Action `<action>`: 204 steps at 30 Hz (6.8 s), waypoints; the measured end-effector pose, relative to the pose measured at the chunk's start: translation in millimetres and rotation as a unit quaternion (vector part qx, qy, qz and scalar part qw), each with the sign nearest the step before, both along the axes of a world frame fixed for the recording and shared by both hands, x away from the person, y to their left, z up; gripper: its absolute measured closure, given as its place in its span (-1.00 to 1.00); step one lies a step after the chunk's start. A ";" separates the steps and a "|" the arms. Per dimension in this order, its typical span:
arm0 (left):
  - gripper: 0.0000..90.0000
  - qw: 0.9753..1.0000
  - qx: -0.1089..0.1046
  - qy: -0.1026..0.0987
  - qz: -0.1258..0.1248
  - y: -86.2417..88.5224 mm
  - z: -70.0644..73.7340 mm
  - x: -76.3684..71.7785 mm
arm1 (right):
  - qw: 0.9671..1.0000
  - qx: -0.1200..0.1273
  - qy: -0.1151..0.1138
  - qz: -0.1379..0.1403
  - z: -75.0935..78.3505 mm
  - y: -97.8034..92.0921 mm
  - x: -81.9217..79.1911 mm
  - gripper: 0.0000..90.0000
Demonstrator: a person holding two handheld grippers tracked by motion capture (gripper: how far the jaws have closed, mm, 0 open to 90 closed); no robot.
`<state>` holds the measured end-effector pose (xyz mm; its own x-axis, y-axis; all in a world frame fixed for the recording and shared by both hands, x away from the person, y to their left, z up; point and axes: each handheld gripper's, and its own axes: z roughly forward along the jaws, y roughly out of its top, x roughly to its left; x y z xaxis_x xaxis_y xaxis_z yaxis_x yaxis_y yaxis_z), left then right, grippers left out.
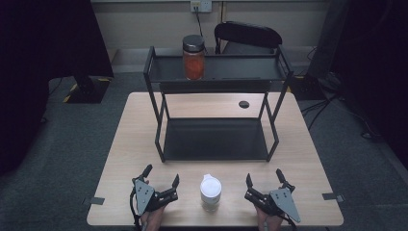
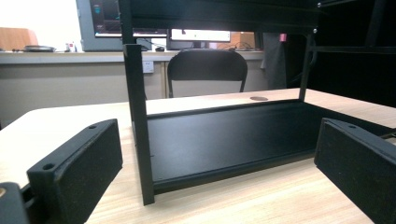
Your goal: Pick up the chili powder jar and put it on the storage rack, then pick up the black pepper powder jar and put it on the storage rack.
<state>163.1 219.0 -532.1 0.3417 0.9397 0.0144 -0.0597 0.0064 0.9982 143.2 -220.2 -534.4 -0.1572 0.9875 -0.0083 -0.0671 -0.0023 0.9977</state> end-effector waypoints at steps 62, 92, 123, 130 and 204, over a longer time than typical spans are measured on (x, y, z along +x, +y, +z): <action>-0.99 1.000 0.000 0.002 0.015 -4.6 0.5 -1.3 | 0.993 0.026 -0.025 0.113 51.2 14.4 -21.1 -1.00; -0.99 1.000 0.000 0.002 0.015 -4.5 0.5 -1.3 | 0.981 -0.001 0.011 0.193 52.5 53.7 -27.8 -0.75; -0.99 1.000 -0.001 0.002 0.014 -4.6 0.4 -1.3 | 0.975 -0.020 0.087 0.201 42.5 62.2 -20.1 -0.37; -0.99 1.000 0.000 0.002 0.014 -4.5 0.5 -1.3 | 0.976 -0.023 0.087 0.197 42.1 64.6 -20.5 -0.34; -0.99 1.000 0.000 0.001 0.014 -4.5 0.5 -1.2 | 0.986 -0.030 -0.028 0.161 156.1 49.7 7.1 -0.33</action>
<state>161.9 214.5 -531.6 0.3147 0.9491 0.0128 -0.0570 0.0054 0.9984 150.3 -170.5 -378.3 -0.4595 0.8842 -0.0834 -0.1271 0.0274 0.9915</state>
